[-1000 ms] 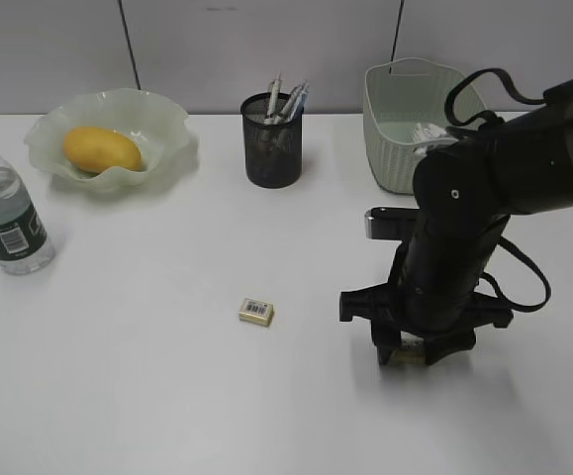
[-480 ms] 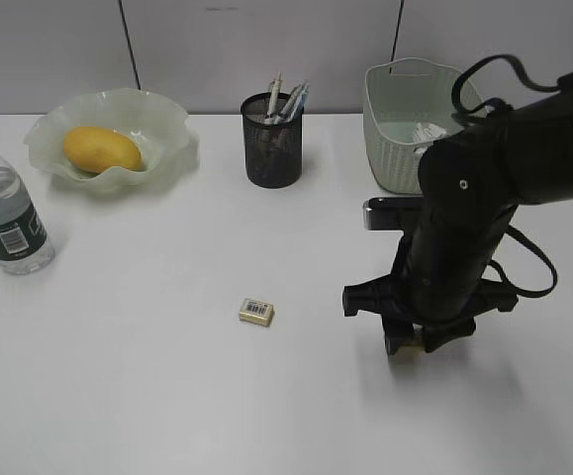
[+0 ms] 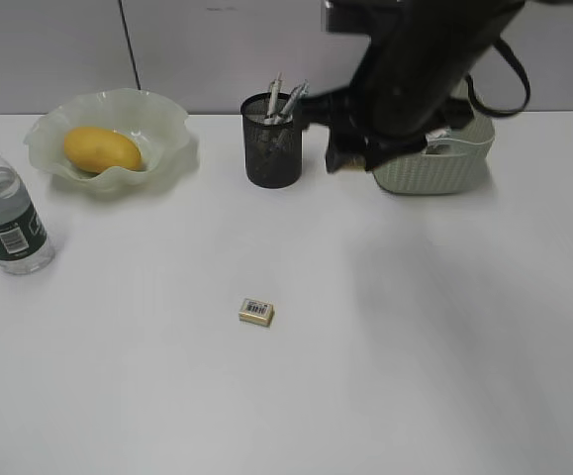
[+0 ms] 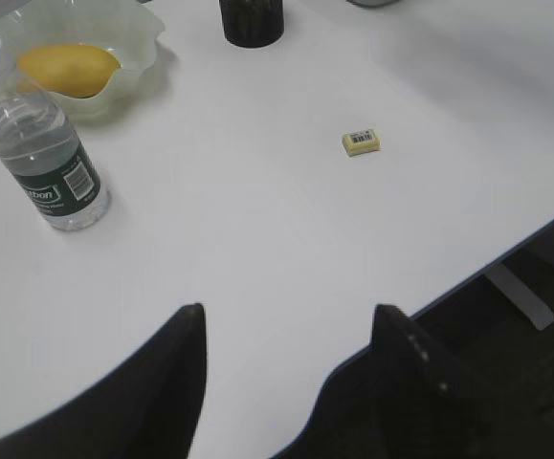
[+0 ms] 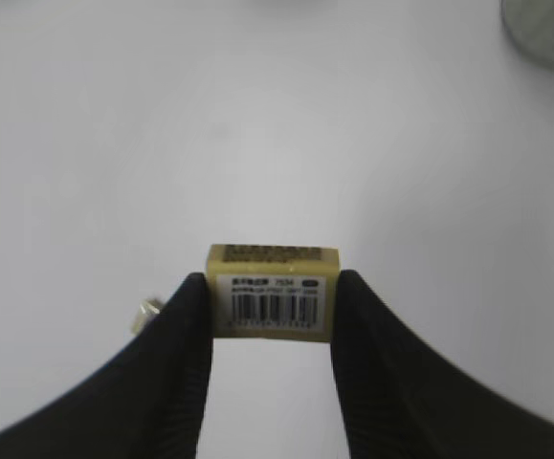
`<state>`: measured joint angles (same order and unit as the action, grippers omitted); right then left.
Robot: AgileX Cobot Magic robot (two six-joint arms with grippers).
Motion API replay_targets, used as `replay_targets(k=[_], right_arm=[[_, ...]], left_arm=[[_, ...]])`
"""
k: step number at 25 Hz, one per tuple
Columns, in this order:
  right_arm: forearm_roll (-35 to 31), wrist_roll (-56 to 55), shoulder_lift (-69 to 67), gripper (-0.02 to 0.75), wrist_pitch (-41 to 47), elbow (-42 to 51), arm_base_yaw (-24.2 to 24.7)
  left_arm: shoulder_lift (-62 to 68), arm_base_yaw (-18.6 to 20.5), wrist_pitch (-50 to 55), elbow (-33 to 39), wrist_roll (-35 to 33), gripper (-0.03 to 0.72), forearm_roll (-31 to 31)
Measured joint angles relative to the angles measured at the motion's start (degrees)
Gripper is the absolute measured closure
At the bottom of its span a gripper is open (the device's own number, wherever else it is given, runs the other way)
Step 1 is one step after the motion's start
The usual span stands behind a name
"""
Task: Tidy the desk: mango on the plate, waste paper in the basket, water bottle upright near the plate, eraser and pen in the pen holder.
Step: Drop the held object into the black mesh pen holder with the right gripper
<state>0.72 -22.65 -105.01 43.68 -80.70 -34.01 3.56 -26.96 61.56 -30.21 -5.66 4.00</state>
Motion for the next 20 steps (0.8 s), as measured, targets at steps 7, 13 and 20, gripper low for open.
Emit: replay_targets(k=[7, 13, 20], right_arm=[[0.1, 3.5, -11.4, 0.424, 4.4, -24.5, 0.0], [1.3, 3.9, -23.8, 0.426, 5.5, -39.9, 0.0], [7.9, 3.1, -32.9, 0.426, 3.9, -46.8, 0.0]], left_arm=[[0.0, 0.0, 0.0, 0.0, 0.0, 0.271, 0.0], [0.0, 0.0, 0.0, 0.0, 0.0, 0.271, 0.0], [0.0, 0.0, 0.0, 0.0, 0.0, 0.271, 0.0]])
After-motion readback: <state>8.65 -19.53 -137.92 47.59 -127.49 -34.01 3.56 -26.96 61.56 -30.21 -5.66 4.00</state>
